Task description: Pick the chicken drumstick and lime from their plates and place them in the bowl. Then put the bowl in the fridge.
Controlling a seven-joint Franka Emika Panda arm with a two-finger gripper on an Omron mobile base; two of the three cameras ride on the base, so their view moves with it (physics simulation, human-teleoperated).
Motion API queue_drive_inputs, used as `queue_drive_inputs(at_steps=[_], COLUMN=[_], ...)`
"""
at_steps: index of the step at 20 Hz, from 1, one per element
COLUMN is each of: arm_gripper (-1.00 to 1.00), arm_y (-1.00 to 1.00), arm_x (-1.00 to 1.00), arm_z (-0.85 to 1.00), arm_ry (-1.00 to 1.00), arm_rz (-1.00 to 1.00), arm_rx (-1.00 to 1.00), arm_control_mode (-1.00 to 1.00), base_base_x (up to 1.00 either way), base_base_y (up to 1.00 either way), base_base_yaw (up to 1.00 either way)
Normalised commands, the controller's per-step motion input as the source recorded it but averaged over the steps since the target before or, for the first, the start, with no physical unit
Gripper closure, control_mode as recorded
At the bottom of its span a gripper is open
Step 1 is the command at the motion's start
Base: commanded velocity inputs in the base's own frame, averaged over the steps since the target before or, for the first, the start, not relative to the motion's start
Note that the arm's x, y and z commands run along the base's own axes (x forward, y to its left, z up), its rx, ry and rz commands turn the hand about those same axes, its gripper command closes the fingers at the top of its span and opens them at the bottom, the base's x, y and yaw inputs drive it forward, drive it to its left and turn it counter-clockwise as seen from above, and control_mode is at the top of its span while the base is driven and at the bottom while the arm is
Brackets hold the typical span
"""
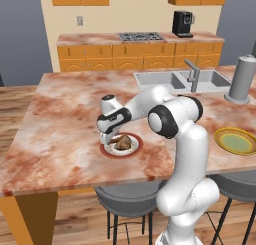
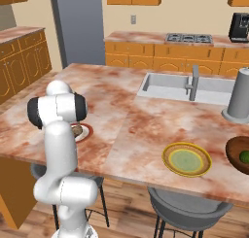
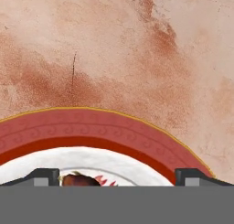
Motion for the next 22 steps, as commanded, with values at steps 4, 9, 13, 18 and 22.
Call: queue_drive_inputs(at_steps=[4, 9, 13, 18, 22], arm_gripper=[-1.0, -1.0, -1.0, 1.0, 1.0], arm_y=[0.0, 0.0, 0.0, -0.05, -0.09], arm_x=[-0.19, -0.25, -0.14, 0.06, -0.03], arm_z=[-0.06, -0.05, -0.09, -0.14, -0.12], arm_ry=[0.0, -0.01, 0.0, 0.0, 0.0], arm_rz=[-0.04, -0.05, -0.04, 0.0, 0.01], arm_rx=[0.0, 0.0, 0.0, 0.0, 0.0], arm_control_mode=[-1.0, -1.0, -1.0, -1.0, -1.0], base_base_x=[0.0, 0.0, 0.0, 0.0, 0.0], base_base_y=[0.0, 0.0, 0.0, 0.0, 0.0], base_base_yaw=[0.0, 0.0, 0.0, 0.0, 0.0])
